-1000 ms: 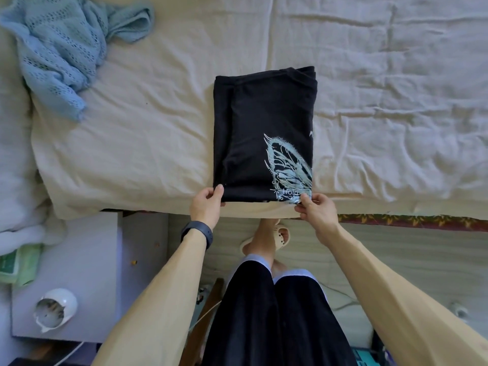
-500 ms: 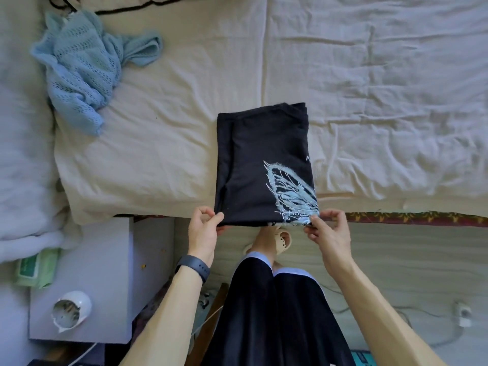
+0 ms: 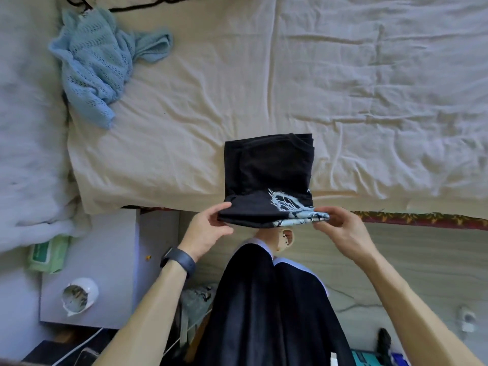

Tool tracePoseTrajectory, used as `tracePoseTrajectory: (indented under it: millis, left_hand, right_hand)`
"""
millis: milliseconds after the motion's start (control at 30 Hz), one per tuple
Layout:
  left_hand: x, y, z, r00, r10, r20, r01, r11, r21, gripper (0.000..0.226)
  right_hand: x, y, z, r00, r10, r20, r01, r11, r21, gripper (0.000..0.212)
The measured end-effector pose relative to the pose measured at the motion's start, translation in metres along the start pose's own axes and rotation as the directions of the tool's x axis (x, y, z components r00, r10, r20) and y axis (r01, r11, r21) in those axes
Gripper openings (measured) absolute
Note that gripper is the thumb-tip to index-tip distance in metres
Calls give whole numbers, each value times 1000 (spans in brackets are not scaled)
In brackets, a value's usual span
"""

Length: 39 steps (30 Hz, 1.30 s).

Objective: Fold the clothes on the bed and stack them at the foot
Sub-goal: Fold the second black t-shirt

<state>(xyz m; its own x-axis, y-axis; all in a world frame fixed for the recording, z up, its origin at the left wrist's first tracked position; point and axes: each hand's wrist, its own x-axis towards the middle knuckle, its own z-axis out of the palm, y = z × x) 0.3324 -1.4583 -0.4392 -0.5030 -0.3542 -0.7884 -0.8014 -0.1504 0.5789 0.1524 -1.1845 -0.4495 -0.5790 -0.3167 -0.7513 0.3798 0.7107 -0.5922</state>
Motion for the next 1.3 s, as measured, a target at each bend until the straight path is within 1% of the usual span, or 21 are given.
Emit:
tracePoseTrajectory:
  millis: [33,100,133,167,200,233,267,300,367,433,500,600,667,767,867,967,1000,1067,1167,1233,1300]
  left_hand:
    - [6,11,-7,999,54,-3,-53,993,104,41]
    - [25,30,-16,990,131,-58,-111,957,268,10]
    - [39,38,-19,979,182,-95,-142,934,329,17]
    - [53,47,-20,972,206,-117,-154,925,347,27]
    - [67,54,-18,970,203,-132,-162,949,270,28]
    - [80,60,-14,976,169,-137,-151,980,134,24]
    - [94,62,-9,979,140,-148,-136,990,36,21]
    - [107,62,-3,977,119,-178,-121,993,-2,21]
    - [130,59,9,956,101,-275,-86,994,66,23]
    - [146,56,18,917,111,-383,-57,987,149,29]
    - [159,58,22,887,137,-440,-48,977,208,33]
    - [175,61,20,870,166,-465,-27,956,292,32]
    - [184,61,16,876,168,-453,-1,938,346,32]
    - [196,59,15,898,114,-425,61,924,377,35]
    - [201,61,21,895,62,-441,118,921,370,41]
    - [197,62,22,868,26,-496,156,934,321,44]
    - [195,63,21,860,16,-510,149,948,281,46]
    - [189,63,19,866,-6,-500,127,969,210,51]
    - [179,61,19,901,-52,-431,93,993,76,56]
    - [175,57,16,925,-116,-363,91,992,-84,51]
    - [175,51,9,950,-182,-252,129,969,-211,45]
  right_hand:
    - [8,-9,-7,998,-56,-29,55,998,-39,19]
    - [27,-25,-14,986,-137,-94,134,990,-38,6]
    - [39,-33,-15,976,-172,-134,169,985,-33,5]
    - [52,-42,-13,965,-200,-172,197,980,-36,9]
    - [66,-49,-10,958,-207,-198,204,978,-36,14]
    - [80,-56,-6,959,-188,-212,188,982,-23,16]
    - [94,-62,-1,964,-154,-217,156,988,-9,19]
    - [106,-65,4,967,-121,-222,123,992,-8,21]
    - [127,-66,13,963,-99,-249,88,995,-54,25]
    - [142,-67,20,950,-111,-291,85,991,-100,28]
    - [154,-68,26,932,-119,-342,73,987,-144,28]
    - [170,-69,31,910,-154,-385,77,975,-207,28]
    - [181,-69,33,904,-160,-396,80,974,-212,29]
    - [194,-69,36,912,-120,-393,16,966,-257,34]
    - [203,-69,35,916,-55,-397,-67,956,-287,42]
    - [201,-72,32,911,-1,-412,-115,960,-256,42]
    - [199,-73,30,909,21,-416,-125,966,-226,42]
    - [193,-73,25,915,79,-395,-145,980,-138,46]
    - [183,-70,16,954,144,-262,-157,987,-27,56]
    - [178,-66,9,967,195,-166,-184,980,80,57]
    - [177,-63,3,969,236,-79,-215,953,213,58]
